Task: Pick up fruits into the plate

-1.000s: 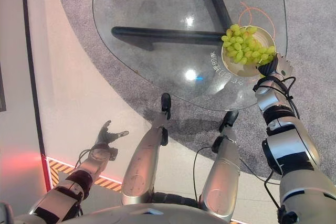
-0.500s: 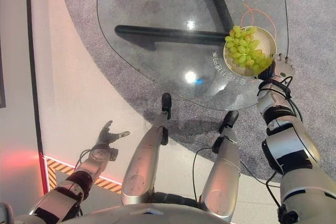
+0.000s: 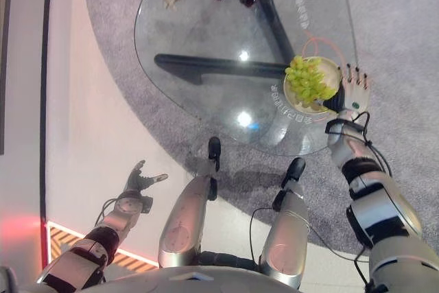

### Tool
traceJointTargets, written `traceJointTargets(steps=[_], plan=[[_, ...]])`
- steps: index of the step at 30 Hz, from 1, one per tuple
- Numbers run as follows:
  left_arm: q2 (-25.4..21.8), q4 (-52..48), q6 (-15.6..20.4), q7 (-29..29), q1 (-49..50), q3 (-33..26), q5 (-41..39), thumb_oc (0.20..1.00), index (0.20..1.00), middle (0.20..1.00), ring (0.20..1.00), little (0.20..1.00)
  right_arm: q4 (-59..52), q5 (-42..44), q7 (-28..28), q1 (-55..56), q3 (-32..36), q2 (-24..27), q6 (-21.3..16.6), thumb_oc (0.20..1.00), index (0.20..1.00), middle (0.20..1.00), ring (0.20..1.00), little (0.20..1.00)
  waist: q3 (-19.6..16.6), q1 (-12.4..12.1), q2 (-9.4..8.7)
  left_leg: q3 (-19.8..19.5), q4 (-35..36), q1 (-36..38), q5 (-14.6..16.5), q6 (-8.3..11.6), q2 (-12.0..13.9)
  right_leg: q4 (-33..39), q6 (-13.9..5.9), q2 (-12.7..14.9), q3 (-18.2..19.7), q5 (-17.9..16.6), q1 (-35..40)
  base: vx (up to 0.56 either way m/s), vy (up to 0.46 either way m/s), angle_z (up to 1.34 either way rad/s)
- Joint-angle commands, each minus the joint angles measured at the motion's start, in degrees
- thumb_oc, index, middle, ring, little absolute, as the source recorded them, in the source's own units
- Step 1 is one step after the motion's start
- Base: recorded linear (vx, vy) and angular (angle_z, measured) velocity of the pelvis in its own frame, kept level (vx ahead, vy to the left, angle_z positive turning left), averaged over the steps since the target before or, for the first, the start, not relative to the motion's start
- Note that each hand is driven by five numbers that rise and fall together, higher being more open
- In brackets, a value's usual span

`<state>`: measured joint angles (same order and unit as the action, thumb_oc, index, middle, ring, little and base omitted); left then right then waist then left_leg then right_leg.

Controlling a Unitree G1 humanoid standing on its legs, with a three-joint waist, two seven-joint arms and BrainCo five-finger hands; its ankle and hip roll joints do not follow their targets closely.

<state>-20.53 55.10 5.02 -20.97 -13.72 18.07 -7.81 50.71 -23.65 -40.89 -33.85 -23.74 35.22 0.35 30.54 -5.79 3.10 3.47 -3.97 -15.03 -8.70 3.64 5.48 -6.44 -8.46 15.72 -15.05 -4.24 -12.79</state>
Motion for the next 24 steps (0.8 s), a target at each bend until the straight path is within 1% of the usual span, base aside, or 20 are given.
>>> traceJointTargets(steps=[1,2,3,4,6,7,8,10,11,12,13,14,15,17,19,22,24], plan=[[-0.91,2.67,-0.07,3.95,2.91,-1.5,-0.85,1.0,1.0,1.0,1.0,1.0,-1.55,-0.09,0.77,7.55,0.89,-1.14,-4.29,1.0,1.0,1.0,1.0,1.0,-5.43,2.08,-2.98,2.5,0.82,5.04,7.25,-0.8,-1.17,-1.14,1.19,-4.83,1.13,2.24,1.9,0.12,0.011,-0.22],[-0.78,2.71,-0.2,4.4,3.13,-1.58,-0.96,1.0,1.0,1.0,1.0,1.0,-1.8,0.11,1.49,9.07,1.32,-1.5,-4.83,1.0,1.0,1.0,1.0,1.0,-6.09,2.25,-3.16,2.63,1.27,5.65,7.22,-0.68,-1.01,-0.52,1.08,-4.79,1.05,2.1,2.59,0.14,0.012,-0.24],[-0.25,3.25,-0.09,5.67,4.04,-2.05,-1.11,1.0,1.0,1.0,1.0,1.0,-1.82,1.16,4.59,13.37,2.33,-2.72,-6.84,1.0,1.0,1.0,1.0,1.0,-7.74,2.72,-3.67,3.06,2.39,7.54,7.09,-0.42,-0.51,1.03,0.74,-4.65,0.87,1.65,4.63,0.16,-0.004,-0.19],[0.29,3.86,-0.46,6.78,4.92,-2.61,-0.79,1.0,1.0,1.0,1.0,1.0,-2.09,0.86,6.0,17.28,2.54,-4.75,-7.84,1.0,1.0,1.0,1.0,1.0,-9.64,3.26,-4.26,3.52,3.18,9.28,6.94,-0.14,0.04,2.54,0.44,-4.36,0.92,1.07,6.32,0.17,-0.009,-0.2],[0.79,4.37,-0.9,8.38,6.13,-3.41,0.55,1.0,1.0,1.0,1.0,1.0,-2.78,2.78,10.53,20.99,2.84,-6.81,-7.41,1.0,1.0,1.0,1.0,1.0,-11.84,3.88,-4.93,4.64,3.81,11.14,6.97,0.27,0.66,4.23,0.06,-3.9,0.52,0.34,8.18,0.1,-0.013,-0.2],[0.79,4.36,-0.9,8.38,6.14,-3.41,0.55,1.0,1.0,1.0,1.0,1.0,-2.81,2.79,10.56,21.02,2.84,-6.8,-7.39,1.0,1.0,1.0,1.0,1.0,-11.83,3.88,-4.93,4.65,3.84,11.17,6.96,0.28,0.66,4.26,0.06,-3.9,0.53,0.33,8.22,0.1,-0.002,-0.23],[1.13,6.0,-1.67,8.74,6.61,-3.95,2.28,1.0,1.0,1.0,1.0,1.0,-2.38,4.04,14.44,23.75,2.92,-8.59,-7.65,1.0,1.0,1.0,1.0,1.0,-13.86,4.75,-5.26,5.81,4.69,12.92,6.89,0.61,1.37,5.52,-0.3,-3.67,0.42,-0.21,9.66,0.12,0.001,-0.21],[1.36,8.56,-2.6,10.8,6.99,-4.17,3.98,1.0,1.0,1.0,1.0,1.0,-1.33,6.36,20.57,27.01,3.25,-10.63,-6.49,1.0,1.0,1.0,1.0,1.0,-16.49,6.03,-5.42,7.62,6.27,15.11,6.27,1.24,2.51,6.93,-0.7,-3.51,0.57,-0.58,11.62,0.14,-0.001,-0.21],[1.5,9.42,-3.2,11.3,6.91,-4.15,4.0,1.0,1.0,1.0,1.0,1.0,-0.55,7.49,22.43,27.72,3.38,-11.3,-5.73,1.0,1.0,1.0,1.0,1.0,-17.19,6.35,-5.37,7.91,6.68,15.63,6.11,1.32,2.71,7.06,-0.76,-3.54,0.77,-0.48,12.14,0.1,-0.01,-0.29],[1.72,10.98,-3.83,12.33,6.88,-4.29,3.65,1.0,1.0,1.0,1.0,1.0,1.27,9.97,25.41,28.64,3.68,-12.21,-4.75,1.0,1.0,1.0,1.0,1.0,-18.04,6.8,-5.29,8.11,6.79,16.21,6.1,1.34,2.96,6.97,-0.74,-3.56,0.95,-0.22,12.73,0.06,-0.012,-0.29],[1.74,11.18,-3.84,12.44,6.87,-4.29,3.63,1.0,1.0,1.0,1.0,1.0,1.51,10.31,25.71,28.73,3.71,-12.3,-4.7,1.0,1.0,1.0,1.0,1.0,-18.11,6.83,-5.28,8.14,6.81,16.31,6.11,1.35,2.99,6.96,-0.74,-3.56,0.97,-0.19,12.81,0.08,-0.006,-0.29],[1.96,12.49,-4.25,13.21,6.93,-4.39,4.23,1.0,1.0,1.0,1.0,1.0,3.82,13.79,28.71,29.4,4.19,-13.17,-4.18,1.0,1.0,1.0,1.0,1.0,-18.92,7.14,-5.14,8.21,6.69,16.9,6.3,1.3,3.13,6.9,-0.62,-3.62,1.1,0.07,13.32,0.14,0.013,-0.18],[2.44,14.2,-4.6,13.63,7.32,-4.47,5.57,1.0,1.0,1.0,1.0,1.0,7.96,20.61,34.16,30.21,5.93,-14.83,-3.68,1.0,1.0,1.0,1.0,1.0,-20.15,7.61,-4.85,8.43,6.27,17.86,6.67,1.22,3.26,6.95,-0.38,-3.67,1.4,0.33,14.23,0.18,0.022,-0.12],[2.62,15.16,-5.54,14.36,7.82,-4.69,5.46,1.0,1.0,1.0,1.0,1.0,11.54,25.63,40.45,30.77,7.67,-16.29,-2.92,1.0,1.0,1.0,1.0,1.0,-20.93,7.94,-4.63,8.63,6.23,19.0,6.94,1.17,3.35,7.11,-0.17,-3.79,1.74,0.62,15.25,0.13,0.024,-0.11],[2.88,16.11,-5.66,14.68,8.06,-5.22,6.05,1.0,1.0,1.0,1.0,1.0,14.4,26.95,41.81,31.04,8.85,-17.28,-3.28,1.0,1.0,1.0,1.0,1.0,-21.52,8.13,-4.48,8.8,6.35,19.85,7.11,1.13,3.37,7.33,-0.06,-3.91,2.08,0.83,16.09,0.1,0.018,-0.17],[3.74,17.5,-6.14,14.95,8.7,-5.68,6.82,1.0,1.0,1.0,1.0,1.0,18.17,29.44,42.22,31.19,10.96,-18.27,-1.69,1.0,1.0,1.0,1.0,1.0,-22.64,8.28,-4.19,8.96,6.8,21.31,7.28,1.1,3.46,7.87,-0.03,-4.16,2.42,0.98,17.47,0.11,0.018,-0.09],[4.25,18.27,-5.93,14.99,9.25,-5.76,6.82,1.0,1.0,1.0,1.0,1.0,20.3,31.32,43.48,31.25,12.58,-18.71,-0.01,1.0,1.0,1.0,1.0,1.0,-23.38,8.27,-4.02,9.05,7.01,22.19,7.4,1.16,3.55,8.11,-0.05,-4.23,2.45,1.06,18.3,0.1,0.013,-0.03]])
